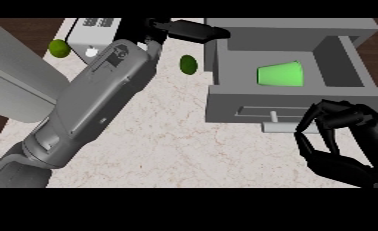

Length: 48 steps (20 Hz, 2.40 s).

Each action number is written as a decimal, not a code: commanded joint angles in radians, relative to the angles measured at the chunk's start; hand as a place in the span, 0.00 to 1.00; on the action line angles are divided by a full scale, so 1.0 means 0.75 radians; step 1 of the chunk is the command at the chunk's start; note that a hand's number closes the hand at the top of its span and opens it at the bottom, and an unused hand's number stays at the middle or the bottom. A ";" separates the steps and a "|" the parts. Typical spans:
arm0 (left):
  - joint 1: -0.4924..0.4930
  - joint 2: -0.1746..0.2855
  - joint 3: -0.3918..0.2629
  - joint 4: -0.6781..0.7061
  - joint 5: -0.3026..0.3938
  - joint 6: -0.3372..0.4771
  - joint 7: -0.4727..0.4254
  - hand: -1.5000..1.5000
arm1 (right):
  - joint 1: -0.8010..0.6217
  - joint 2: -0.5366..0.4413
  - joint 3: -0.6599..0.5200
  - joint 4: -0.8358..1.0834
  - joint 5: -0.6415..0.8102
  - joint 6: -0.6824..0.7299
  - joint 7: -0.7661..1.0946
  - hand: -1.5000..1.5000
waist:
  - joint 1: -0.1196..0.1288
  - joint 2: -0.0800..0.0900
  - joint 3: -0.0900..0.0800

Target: Pick up the cup, place it into the drawer and close the drawer

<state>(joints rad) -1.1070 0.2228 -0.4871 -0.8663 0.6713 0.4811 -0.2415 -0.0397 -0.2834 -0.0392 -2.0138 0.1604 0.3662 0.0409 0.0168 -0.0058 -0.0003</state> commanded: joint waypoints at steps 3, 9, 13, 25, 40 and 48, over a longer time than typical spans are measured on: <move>0.231 0.167 0.075 -0.185 0.011 -0.074 0.003 0.00 | -0.023 0.072 0.160 0.145 0.332 -0.149 -0.106 1.00 | 0.009 0.005 0.000; 0.471 0.224 0.062 -0.401 0.008 -0.102 -0.010 0.00 | -0.152 -0.024 0.271 0.371 0.623 -0.193 -0.178 1.00 | 0.027 0.007 0.000; 0.505 0.349 0.126 -0.533 0.039 -0.138 0.070 0.00 | -0.153 -0.003 0.427 0.522 0.877 -0.306 -0.188 1.00 | 0.034 0.002 0.000; 0.792 0.438 0.271 -0.667 0.052 -0.302 0.012 0.00 | -0.749 0.169 0.274 1.620 1.040 -0.661 -0.432 1.00 | 0.021 0.018 0.002; 0.887 0.445 0.302 -0.689 0.045 -0.455 -0.048 0.00 | -1.193 -0.020 0.004 2.283 0.915 -0.606 -0.666 1.00 | 0.105 0.060 0.006; 0.901 0.417 0.290 -0.670 0.048 -0.490 -0.053 0.00 | -1.246 -0.060 -0.070 2.316 0.838 -0.538 -0.688 1.00 | 0.130 0.075 0.006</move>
<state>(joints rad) -0.4346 0.5454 -0.2657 -1.3720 0.7067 0.1215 -0.2807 -0.8801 -0.2497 -0.0182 -0.3456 0.8169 -0.0064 -0.5695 0.0917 0.0104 -0.0052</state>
